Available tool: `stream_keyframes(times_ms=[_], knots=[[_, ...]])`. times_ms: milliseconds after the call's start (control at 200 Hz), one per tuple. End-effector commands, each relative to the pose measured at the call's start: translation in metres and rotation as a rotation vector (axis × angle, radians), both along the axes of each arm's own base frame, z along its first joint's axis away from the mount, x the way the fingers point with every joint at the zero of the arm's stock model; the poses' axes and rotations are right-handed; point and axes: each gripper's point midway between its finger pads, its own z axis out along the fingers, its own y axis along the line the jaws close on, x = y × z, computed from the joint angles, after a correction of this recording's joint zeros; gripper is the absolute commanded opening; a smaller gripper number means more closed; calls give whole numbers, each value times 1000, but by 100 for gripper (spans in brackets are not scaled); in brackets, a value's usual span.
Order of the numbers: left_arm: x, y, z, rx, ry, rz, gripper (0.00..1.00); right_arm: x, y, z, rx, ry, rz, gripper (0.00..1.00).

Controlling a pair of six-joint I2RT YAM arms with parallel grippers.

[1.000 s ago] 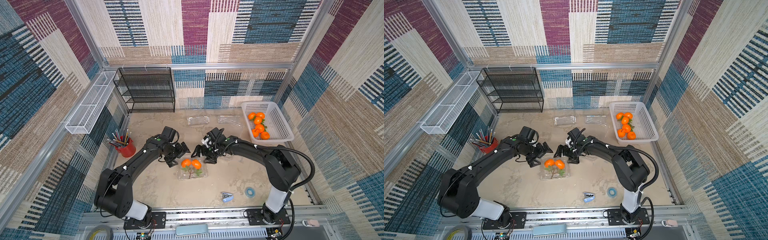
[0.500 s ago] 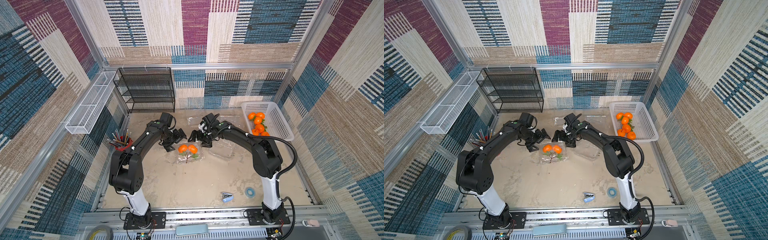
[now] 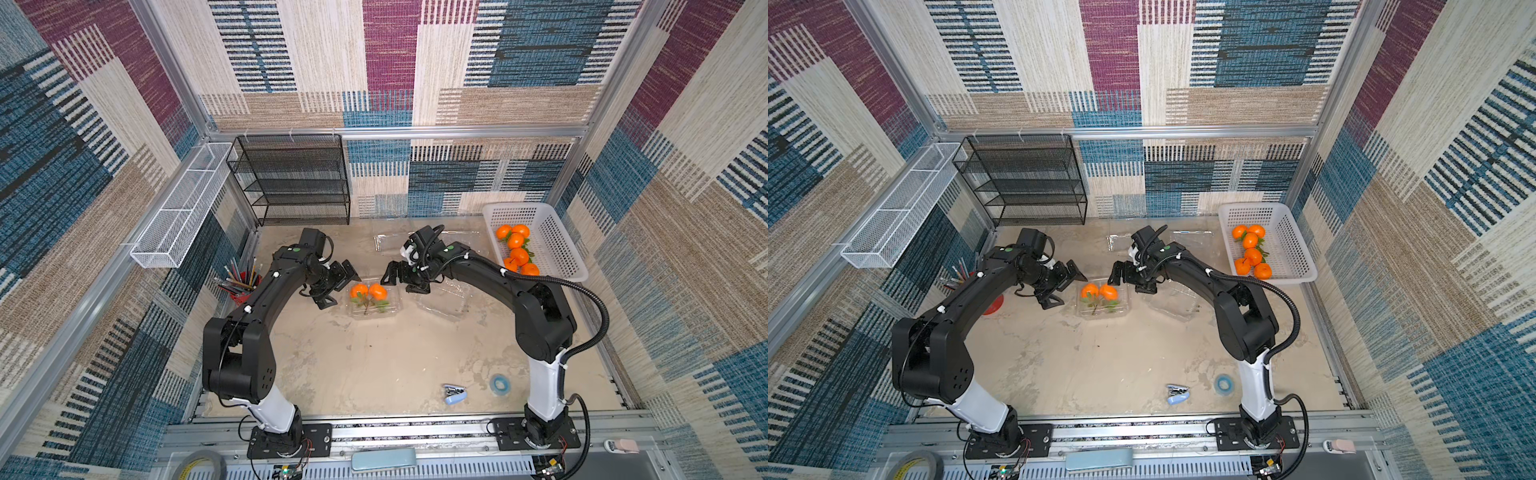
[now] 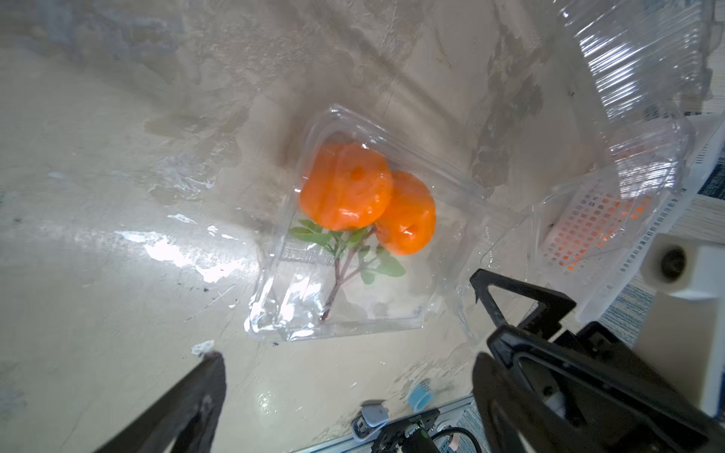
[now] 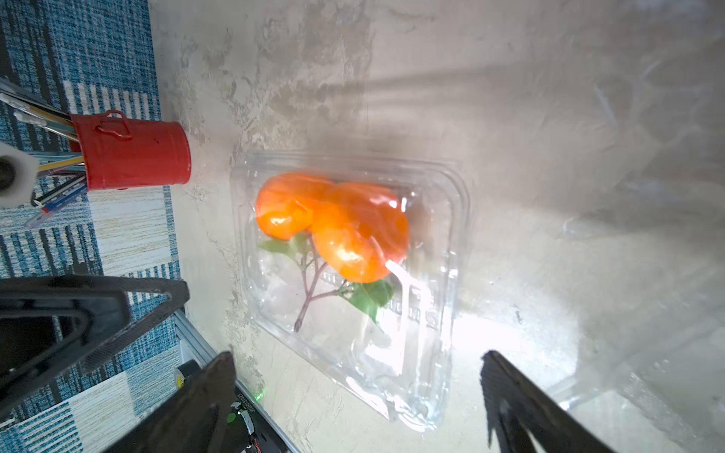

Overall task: Take oranges out of containers
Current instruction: Move the packing box to the center of the board.

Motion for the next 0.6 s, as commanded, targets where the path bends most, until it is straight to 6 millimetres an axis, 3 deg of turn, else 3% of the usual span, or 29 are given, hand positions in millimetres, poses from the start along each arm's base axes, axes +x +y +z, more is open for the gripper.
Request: stream_keyframes(times_ms=[0, 190, 476, 596], knots=[[-5, 0, 4, -9, -22, -36, 99, 1, 6, 13, 74, -48, 15, 98], [0, -1, 1, -1, -45, -87, 99, -7, 5, 17, 195, -61, 24, 98], [22, -9, -19, -34, -41, -122, 99, 3, 5, 7, 239, -72, 45, 98], [32, -15, -17, -62, -53, -126, 99, 9, 5, 0, 243, -64, 52, 98]])
